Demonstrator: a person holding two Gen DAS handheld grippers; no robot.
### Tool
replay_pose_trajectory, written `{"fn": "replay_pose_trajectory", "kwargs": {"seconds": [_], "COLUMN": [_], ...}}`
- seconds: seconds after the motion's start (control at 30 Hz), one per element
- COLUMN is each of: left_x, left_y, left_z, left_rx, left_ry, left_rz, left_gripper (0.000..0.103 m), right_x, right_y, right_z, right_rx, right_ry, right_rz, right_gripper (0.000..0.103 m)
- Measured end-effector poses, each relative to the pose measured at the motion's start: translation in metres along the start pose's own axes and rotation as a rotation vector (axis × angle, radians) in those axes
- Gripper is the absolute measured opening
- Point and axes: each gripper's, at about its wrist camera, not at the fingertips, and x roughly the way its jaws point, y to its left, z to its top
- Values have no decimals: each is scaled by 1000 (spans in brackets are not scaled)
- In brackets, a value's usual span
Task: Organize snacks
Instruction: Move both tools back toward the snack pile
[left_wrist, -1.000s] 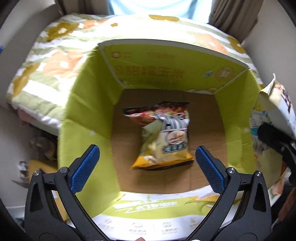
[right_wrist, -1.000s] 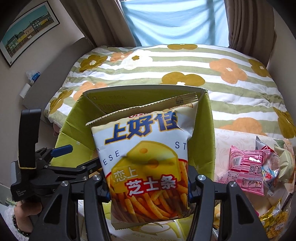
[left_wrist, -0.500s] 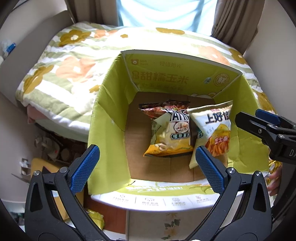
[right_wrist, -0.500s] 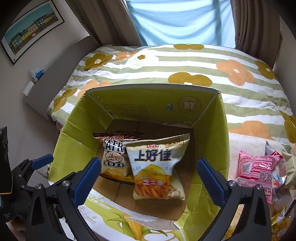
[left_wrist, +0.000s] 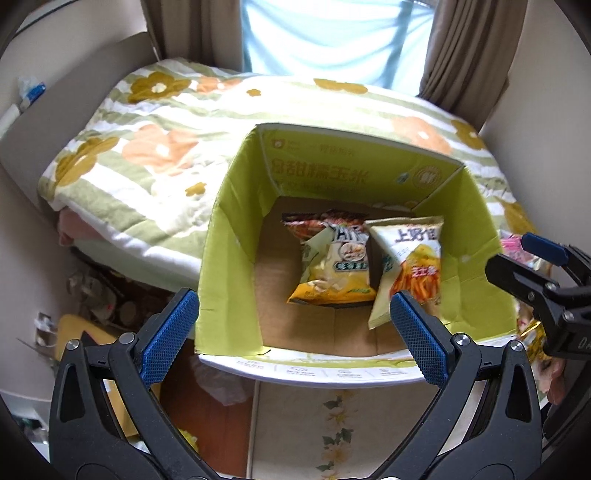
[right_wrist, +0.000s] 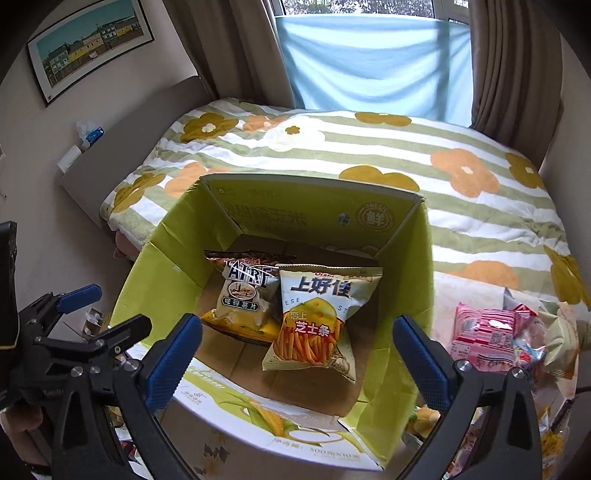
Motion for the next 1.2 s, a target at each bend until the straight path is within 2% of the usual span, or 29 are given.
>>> {"fn": "replay_pose_trajectory", "kwargs": {"seconds": [0.2, 0.4, 0.8, 1.0, 1.2], "left_x": [-8, -20, -38, -33, -7], "left_y": [-20, -55, -181, -250, -301], "left_z": [-4, -5, -5, -9, -4], "left_rx": [30, 57, 101, 112, 106], "left_ry": [-16, -32, -62, -51, -8], "left_rz": [-43, -102, -202, -226, -226], "left_gripper": [103, 103, 103, 103, 103], "right_x": [-32, -70, -140, -152, -151], "right_y": [-13, -41, -140, -196, -243], "right_z": [-10, -24, -58, -70, -73], "right_rx": [39, 98, 157, 171, 164], "right_ry": [-43, -95, -164, -150, -121], "right_rz": [-56, -115, -187, -177, -144], "right_gripper": [103, 103, 103, 103, 103]}}
